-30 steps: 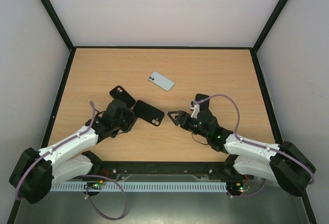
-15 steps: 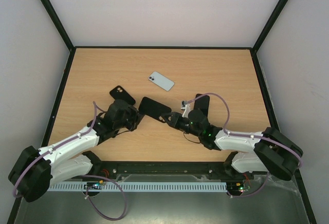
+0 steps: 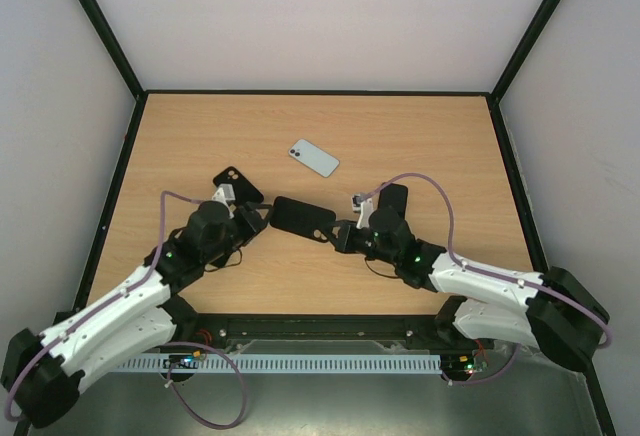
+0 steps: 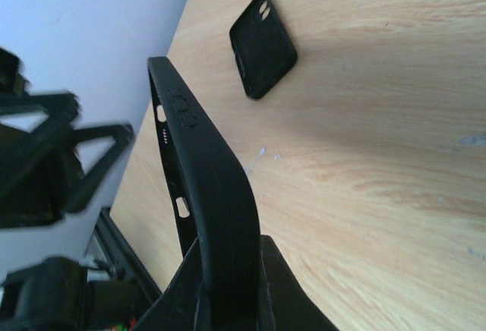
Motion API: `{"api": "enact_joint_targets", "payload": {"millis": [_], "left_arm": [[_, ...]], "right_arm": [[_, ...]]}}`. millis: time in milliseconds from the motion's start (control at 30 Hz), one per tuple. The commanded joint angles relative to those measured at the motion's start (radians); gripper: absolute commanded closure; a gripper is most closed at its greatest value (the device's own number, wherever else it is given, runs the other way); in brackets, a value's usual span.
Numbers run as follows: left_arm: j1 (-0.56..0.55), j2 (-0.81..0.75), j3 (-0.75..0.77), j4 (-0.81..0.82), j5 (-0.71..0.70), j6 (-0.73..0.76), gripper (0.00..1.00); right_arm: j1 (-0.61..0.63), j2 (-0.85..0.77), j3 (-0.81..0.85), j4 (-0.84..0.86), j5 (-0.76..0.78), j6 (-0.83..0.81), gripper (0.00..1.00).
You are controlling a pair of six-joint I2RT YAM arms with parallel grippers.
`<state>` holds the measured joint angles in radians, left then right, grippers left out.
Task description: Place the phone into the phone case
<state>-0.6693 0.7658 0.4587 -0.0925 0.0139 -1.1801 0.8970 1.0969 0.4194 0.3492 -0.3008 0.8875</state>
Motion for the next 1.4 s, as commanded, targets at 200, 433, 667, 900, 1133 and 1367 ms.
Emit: {"api": "enact_joint_targets", "payload": {"millis": [200, 433, 667, 900, 1133, 1367], "left_arm": [[-0.020, -0.160, 0.082, 0.012, 0.143, 0.581, 0.53], [-0.083, -0.162, 0.164, -0.002, 0.285, 0.849, 0.53], [-0.149, -0.113, 0.280, -0.151, 0.353, 1.117, 0.52], [-0.165, -0.148, 0.273, -0.178, 0.355, 1.412, 0.51], [-0.190, -0.029, 0.326, -0.322, 0.293, 1.563, 0.56], [-0.245, -0.042, 0.300, -0.315, 0.249, 1.647, 0.67]], "right_arm": [[0.006, -0.097, 0.100, -0.308, -0.274, -0.248, 0.96], [0.006, -0.169, 0.119, -0.326, -0.326, -0.249, 0.95], [0.005, -0.177, 0.190, -0.365, -0.383, -0.295, 0.95], [0.005, -0.187, 0.205, -0.358, -0.449, -0.281, 0.95], [0.005, -0.209, 0.205, -0.361, -0.466, -0.275, 0.95], [0.005, -0.227, 0.182, -0.321, -0.475, -0.227, 0.95]]}}
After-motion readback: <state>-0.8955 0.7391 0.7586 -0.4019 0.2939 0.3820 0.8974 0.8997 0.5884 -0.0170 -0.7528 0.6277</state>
